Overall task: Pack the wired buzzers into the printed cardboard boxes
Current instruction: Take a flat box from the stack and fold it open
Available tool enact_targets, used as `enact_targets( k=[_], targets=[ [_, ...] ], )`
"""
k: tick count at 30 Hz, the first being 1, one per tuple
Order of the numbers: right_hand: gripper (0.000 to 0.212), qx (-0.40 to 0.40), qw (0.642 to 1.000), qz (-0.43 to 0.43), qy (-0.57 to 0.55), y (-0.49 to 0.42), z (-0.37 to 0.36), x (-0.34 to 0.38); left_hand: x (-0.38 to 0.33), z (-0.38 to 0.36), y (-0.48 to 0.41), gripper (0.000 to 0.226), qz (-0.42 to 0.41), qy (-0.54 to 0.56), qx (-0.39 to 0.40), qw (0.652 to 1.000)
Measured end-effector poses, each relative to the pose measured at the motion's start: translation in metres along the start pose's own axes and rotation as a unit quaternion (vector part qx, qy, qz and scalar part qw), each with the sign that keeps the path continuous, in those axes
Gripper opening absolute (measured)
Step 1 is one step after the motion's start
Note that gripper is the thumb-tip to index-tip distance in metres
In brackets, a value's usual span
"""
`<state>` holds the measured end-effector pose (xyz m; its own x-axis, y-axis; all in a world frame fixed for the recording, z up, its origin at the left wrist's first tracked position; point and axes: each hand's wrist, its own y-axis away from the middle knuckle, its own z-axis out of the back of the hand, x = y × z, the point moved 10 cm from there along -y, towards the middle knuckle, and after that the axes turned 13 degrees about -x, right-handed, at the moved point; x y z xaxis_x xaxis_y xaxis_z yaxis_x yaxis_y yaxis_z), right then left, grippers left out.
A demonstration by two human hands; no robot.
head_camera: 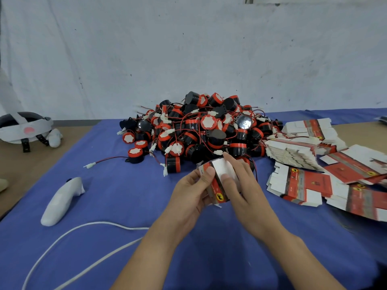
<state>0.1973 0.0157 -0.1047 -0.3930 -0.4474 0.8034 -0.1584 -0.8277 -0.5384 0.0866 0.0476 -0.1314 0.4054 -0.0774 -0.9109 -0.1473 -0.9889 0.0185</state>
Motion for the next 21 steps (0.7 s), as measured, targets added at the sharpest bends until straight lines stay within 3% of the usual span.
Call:
enact_targets(
  k=[5,16,19,21],
  targets=[
    [0.06,-0.01,0.996,-0.032,-0.077,0.004,-0.004,0.002,0.001,0.0,-0.002,0.048,-0.004,0.008,-0.036,0.999],
    [0.077,-0.026,1.0,-0.007,-0.014,0.002,-0.003,0.008,0.002,0.008,-0.006,0.038,0.024,0.066,-0.035,0.997],
    [0.08,-0.013,1.0,-0.02,-0.009,0.002,-0.005,0.002,-0.017,0.008,-0.004,0.022,-0.078,-0.055,-0.04,0.995],
    [0.087,0.008,0.999,-0.04,-0.022,0.002,-0.006,-0.006,-0.042,-0.001,0.006,0.014,-0.233,-0.24,-0.018,0.942]
  ],
)
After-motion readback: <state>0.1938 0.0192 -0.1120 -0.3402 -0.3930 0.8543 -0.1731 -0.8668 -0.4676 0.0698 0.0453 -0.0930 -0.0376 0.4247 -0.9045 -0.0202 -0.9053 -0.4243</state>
